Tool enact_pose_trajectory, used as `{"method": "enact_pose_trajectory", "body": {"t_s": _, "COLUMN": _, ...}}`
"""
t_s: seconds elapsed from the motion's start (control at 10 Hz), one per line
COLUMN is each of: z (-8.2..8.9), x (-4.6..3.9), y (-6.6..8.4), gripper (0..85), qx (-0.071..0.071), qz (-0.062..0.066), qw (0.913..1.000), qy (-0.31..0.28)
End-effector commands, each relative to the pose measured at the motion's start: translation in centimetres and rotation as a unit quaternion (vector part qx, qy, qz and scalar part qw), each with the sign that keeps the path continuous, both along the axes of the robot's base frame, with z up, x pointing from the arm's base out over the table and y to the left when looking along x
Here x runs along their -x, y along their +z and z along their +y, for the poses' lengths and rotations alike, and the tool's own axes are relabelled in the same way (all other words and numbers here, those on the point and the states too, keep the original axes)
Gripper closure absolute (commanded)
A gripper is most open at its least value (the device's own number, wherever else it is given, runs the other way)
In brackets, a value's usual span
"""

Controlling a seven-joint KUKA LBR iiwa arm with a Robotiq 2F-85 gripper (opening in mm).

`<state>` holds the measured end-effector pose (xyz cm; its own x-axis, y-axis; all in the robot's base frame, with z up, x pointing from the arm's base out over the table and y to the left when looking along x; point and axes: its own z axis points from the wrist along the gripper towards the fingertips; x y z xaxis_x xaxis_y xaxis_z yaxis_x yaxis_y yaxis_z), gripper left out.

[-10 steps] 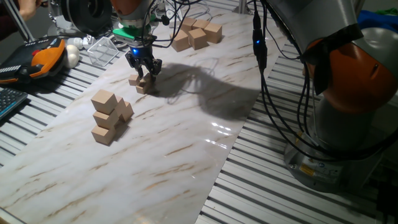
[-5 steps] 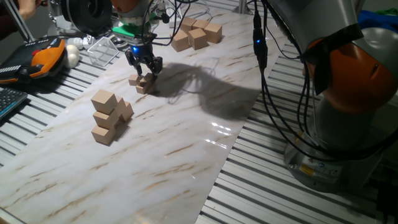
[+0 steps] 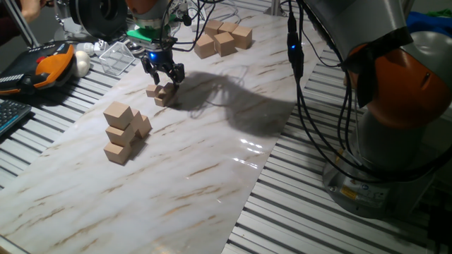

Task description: Stack the blocks into a pyramid shape

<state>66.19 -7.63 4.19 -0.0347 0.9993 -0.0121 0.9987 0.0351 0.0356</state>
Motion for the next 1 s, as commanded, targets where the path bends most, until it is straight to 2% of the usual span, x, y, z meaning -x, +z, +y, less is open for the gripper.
{"method": "enact_pose_trajectory", "body": {"t_s": 0.0, "z": -0.1, "x": 0.11, "y": 0.3, "gripper": 17.0, "qx": -0.006, "qz": 0.002, "qw": 1.0000, "qy": 0.002}}
{"method": "enact_pose_trajectory", "body": {"t_s": 0.2, "z": 0.0, "x": 0.62, "y": 2.1, "gripper": 17.0, "qx": -0.021, "qz": 0.011, "qw": 0.9997, "qy": 0.009}}
{"method": "enact_pose_trajectory", "body": {"t_s": 0.4, "z": 0.1, "x": 0.92, "y": 3.3, "gripper": 17.0, "qx": -0.018, "qz": 0.019, "qw": 0.9995, "qy": 0.018}}
{"method": "enact_pose_trajectory", "body": {"t_s": 0.7, "z": 0.0, "x": 1.07, "y": 2.9, "gripper": 17.0, "qx": -0.015, "qz": 0.022, "qw": 0.9991, "qy": 0.032}}
{"method": "enact_pose_trajectory", "body": {"t_s": 0.8, "z": -0.1, "x": 1.36, "y": 2.7, "gripper": 34.0, "qx": -0.018, "qz": 0.020, "qw": 0.9989, "qy": 0.038}}
{"method": "enact_pose_trajectory", "body": {"t_s": 0.9, "z": -0.1, "x": 1.53, "y": 3.0, "gripper": 34.0, "qx": -0.022, "qz": 0.022, "qw": 0.9986, "qy": 0.041}}
